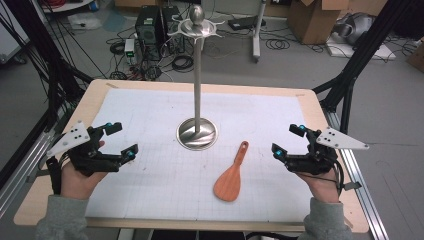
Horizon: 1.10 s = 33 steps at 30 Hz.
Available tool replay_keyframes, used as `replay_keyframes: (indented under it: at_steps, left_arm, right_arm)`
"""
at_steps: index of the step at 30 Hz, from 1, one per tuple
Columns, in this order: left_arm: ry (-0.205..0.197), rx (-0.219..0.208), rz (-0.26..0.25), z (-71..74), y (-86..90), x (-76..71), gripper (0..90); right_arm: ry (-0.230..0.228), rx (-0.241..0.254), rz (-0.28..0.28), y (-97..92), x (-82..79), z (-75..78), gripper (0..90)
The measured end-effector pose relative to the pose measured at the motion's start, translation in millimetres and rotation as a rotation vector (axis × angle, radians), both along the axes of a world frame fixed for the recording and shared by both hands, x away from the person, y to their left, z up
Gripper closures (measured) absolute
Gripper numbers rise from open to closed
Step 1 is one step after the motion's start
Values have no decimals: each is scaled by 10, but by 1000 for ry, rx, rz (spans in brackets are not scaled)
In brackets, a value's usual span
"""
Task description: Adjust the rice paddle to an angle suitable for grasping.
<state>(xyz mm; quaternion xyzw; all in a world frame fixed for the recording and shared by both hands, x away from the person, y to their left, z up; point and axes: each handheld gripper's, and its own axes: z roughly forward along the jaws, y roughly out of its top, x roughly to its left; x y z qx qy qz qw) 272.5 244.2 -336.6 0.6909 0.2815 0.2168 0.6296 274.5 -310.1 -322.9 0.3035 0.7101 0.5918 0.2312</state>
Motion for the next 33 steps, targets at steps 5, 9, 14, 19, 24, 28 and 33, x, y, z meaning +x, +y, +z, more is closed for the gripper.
replay_keyframes:
  at_steps: [5, 9, 14, 19, 24, 28, 33]
  left_arm:
    - [6, 6, 0, -13, -14, 2, 83]
    - [6, 5, 1, -14, -10, -7, 83]
    - [11, 7, 10, -21, 11, -8, 83]
    - [14, 10, 10, -28, 2, -10, 83]
    - [19, 12, 10, -39, -6, -10, 83]
    - [21, 17, 8, -47, -9, -14, 83]
    - [24, 17, 14, -53, -1, -25, 83]
  right_arm:
    - [14, 5, -7, 10, 8, -7, 95]
    - [11, -20, 0, 32, 15, -10, 204]
    - [25, -81, 48, 98, 35, -42, 413]
    - [45, -86, 83, 165, 58, -75, 565]
    - [61, -102, 114, 235, 80, -110, 714]
    - [72, -114, 131, 277, 104, -141, 792]
    - [78, -95, 186, 338, 148, -187, 889]
